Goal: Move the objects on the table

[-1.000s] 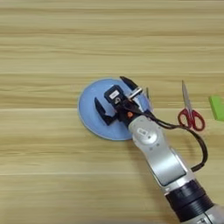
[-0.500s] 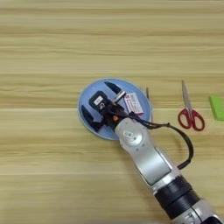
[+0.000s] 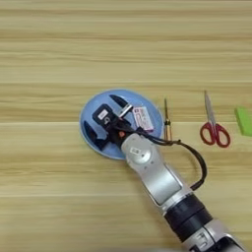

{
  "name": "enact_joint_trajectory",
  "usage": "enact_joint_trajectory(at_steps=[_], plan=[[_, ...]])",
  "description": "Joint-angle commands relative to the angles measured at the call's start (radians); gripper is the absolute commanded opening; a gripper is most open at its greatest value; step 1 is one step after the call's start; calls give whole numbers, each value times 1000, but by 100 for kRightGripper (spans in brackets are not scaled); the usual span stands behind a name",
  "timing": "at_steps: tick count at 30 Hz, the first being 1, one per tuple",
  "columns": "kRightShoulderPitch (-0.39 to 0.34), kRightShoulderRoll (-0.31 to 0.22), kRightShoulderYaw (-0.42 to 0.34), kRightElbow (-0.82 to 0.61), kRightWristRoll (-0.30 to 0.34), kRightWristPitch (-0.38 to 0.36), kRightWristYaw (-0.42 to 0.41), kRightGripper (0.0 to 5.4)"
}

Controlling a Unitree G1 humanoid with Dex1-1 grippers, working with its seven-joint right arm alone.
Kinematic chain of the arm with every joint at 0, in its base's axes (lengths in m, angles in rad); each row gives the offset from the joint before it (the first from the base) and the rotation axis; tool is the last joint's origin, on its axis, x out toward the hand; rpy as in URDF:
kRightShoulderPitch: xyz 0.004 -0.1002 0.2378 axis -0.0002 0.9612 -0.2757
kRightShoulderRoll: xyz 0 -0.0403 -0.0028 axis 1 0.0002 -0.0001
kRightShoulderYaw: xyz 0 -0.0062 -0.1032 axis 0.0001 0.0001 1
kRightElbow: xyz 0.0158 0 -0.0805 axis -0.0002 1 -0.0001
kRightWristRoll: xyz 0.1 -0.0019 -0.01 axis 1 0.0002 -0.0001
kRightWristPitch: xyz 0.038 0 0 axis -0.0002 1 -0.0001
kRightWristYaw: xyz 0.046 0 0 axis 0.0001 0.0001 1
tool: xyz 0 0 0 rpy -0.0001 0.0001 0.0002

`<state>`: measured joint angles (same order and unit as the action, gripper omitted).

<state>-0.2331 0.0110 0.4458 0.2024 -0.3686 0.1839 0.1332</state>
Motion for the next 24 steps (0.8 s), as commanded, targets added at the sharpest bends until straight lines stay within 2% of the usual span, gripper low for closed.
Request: enact_joint_trajectory(at_steps=[1, 10, 15, 20, 24], plan=[[-50, 35, 6, -20, 10, -31, -2, 537], [-45, 67, 15, -7, 22, -45, 0, 537], [-43, 61, 6, -21, 20, -47, -3, 537], [-31, 32, -41, -131, 20, -28, -11, 537], [-29, 22, -107, -206, 39, -28, -29, 537]])
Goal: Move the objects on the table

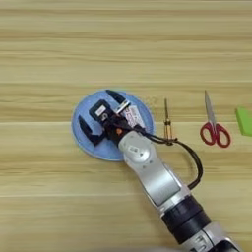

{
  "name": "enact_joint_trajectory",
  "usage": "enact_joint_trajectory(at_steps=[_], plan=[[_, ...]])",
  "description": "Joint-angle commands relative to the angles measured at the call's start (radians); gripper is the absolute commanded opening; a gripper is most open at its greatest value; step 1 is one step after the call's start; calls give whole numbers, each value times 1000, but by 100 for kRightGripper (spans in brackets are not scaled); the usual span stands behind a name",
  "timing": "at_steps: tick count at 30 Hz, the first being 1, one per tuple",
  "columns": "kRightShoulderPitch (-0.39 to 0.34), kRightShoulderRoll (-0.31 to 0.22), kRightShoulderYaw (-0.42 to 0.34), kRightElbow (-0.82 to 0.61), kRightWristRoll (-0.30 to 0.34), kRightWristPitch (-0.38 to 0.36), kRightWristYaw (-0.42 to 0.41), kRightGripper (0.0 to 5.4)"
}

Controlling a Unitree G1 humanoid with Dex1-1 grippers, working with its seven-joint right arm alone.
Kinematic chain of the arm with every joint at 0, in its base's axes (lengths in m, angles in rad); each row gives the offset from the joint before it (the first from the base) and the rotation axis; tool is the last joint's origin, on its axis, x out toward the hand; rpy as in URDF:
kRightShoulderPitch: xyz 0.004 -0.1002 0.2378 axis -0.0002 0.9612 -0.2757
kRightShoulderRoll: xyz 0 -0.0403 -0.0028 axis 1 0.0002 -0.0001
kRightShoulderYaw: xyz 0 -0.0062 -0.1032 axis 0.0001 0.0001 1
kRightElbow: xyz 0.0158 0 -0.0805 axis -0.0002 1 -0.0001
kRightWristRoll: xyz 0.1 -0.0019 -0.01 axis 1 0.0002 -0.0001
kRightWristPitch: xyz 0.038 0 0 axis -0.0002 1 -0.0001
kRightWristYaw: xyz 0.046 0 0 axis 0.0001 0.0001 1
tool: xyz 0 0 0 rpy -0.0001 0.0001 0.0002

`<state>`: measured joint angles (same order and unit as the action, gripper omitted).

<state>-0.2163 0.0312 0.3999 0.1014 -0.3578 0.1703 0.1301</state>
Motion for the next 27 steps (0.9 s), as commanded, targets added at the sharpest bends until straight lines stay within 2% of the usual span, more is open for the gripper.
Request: enact_joint_trajectory(at_steps=[1, 7, 13, 19, 27], plan=[[-47, -2, -80, -123, 32, -13, -31, 537], [-6, -36, -171, -256, 72, 15, -17, 537], [134, -98, -310, -351, 165, -2, -9, 537], [223, -133, -365, -377, 198, -24, -13, 537], [332, -130, -424, -428, 302, -15, 13, 537]])
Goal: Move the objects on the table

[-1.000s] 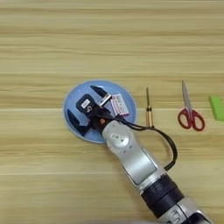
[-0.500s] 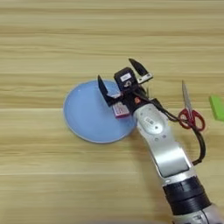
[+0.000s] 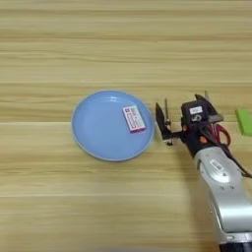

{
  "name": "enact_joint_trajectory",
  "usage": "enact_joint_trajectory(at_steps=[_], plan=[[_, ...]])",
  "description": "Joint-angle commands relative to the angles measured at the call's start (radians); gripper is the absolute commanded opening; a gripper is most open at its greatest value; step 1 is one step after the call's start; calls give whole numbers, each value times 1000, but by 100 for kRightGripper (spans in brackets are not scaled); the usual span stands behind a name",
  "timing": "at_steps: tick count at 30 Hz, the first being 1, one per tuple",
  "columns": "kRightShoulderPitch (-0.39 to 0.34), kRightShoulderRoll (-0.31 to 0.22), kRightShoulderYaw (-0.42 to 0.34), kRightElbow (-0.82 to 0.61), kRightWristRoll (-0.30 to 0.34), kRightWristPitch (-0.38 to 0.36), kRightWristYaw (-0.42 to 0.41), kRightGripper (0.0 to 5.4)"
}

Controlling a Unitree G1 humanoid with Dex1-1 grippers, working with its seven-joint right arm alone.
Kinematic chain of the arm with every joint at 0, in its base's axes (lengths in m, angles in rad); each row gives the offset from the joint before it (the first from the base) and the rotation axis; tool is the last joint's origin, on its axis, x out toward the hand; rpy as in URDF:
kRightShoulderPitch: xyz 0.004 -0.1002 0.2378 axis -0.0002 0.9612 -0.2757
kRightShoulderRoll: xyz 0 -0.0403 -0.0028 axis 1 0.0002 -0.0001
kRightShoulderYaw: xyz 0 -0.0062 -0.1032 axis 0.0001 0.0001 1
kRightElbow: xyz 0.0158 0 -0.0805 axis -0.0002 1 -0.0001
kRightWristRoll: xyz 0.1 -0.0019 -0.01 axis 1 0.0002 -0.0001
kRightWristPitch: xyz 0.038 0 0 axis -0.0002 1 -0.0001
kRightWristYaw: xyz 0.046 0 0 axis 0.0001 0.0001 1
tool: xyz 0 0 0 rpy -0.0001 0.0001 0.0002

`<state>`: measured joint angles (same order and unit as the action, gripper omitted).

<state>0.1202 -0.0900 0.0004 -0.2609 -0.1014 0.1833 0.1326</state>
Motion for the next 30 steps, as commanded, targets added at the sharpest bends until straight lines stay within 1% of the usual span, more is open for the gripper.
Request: enact_joint_trajectory(at_steps=[1, 4, 12, 19, 30], plan=[[2, -11, -28, -68, 52, -27, 13, 537], [15, -16, -35, -64, 61, -29, 10, 537], [38, -14, -1, -14, 50, -43, 9, 537], [39, -18, 13, 20, 41, -49, 2, 537], [29, -24, 11, 97, 27, -78, -18, 537]])
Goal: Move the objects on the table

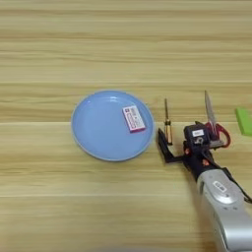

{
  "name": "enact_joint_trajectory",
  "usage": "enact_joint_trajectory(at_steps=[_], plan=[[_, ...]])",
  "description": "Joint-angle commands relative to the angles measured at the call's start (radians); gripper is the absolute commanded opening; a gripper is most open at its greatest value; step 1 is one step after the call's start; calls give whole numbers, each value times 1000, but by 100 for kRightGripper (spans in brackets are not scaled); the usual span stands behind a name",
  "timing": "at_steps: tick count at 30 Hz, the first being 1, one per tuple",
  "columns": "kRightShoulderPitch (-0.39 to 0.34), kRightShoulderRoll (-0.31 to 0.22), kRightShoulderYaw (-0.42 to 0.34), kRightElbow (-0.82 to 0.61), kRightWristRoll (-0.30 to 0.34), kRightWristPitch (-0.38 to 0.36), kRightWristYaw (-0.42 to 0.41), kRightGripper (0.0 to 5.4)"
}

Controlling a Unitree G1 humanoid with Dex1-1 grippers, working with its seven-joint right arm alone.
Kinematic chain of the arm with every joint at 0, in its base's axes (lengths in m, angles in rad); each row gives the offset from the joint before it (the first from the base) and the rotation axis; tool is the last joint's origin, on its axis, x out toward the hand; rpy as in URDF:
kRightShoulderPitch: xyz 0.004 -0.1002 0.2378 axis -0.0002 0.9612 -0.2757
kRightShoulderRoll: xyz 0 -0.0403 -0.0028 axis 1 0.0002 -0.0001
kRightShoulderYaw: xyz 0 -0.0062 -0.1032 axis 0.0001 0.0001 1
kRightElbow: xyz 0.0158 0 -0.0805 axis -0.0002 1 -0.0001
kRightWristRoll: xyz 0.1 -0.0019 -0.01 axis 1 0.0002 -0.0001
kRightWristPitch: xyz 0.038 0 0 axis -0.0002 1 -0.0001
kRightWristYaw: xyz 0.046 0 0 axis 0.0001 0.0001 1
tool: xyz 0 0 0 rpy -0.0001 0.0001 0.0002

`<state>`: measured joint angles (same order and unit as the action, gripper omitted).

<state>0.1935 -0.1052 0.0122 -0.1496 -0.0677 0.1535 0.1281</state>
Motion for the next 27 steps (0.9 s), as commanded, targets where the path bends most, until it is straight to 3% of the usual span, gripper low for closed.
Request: enact_joint_trajectory(at_steps=[1, 15, 27], plan=[[-45, -9, -1, -10, -8, -51, -14, 537], [-46, -5, 23, 32, -13, -60, -15, 537], [-45, 5, 5, 50, 13, 17, -25, 537]])
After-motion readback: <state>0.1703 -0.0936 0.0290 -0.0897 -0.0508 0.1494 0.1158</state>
